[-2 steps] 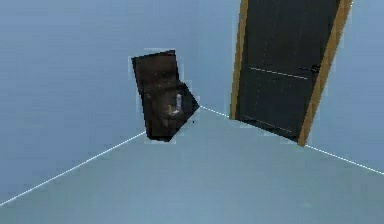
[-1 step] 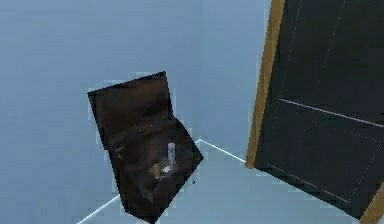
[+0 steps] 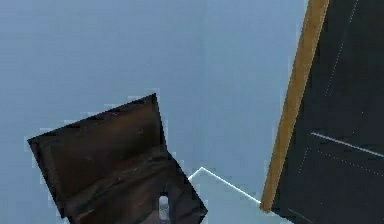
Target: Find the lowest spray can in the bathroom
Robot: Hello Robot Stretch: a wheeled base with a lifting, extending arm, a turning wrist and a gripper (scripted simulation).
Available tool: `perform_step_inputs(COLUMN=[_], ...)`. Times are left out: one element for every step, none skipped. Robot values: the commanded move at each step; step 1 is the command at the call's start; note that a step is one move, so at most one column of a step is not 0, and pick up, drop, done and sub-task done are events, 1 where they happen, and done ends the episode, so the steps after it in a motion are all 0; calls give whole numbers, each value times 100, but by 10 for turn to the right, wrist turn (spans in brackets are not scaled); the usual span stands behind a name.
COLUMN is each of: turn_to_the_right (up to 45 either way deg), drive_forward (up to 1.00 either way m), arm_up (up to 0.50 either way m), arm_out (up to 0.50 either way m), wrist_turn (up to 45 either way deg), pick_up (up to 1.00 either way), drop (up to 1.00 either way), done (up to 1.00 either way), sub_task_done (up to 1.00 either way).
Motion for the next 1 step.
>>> perform_step_inputs(turn_to_the_right=[-90], drive_forward=[0], arm_up=[0], arm_out=[0], wrist_turn=[0], pick_up=[0], drop=[0], done=[0], sub_task_done=[0])
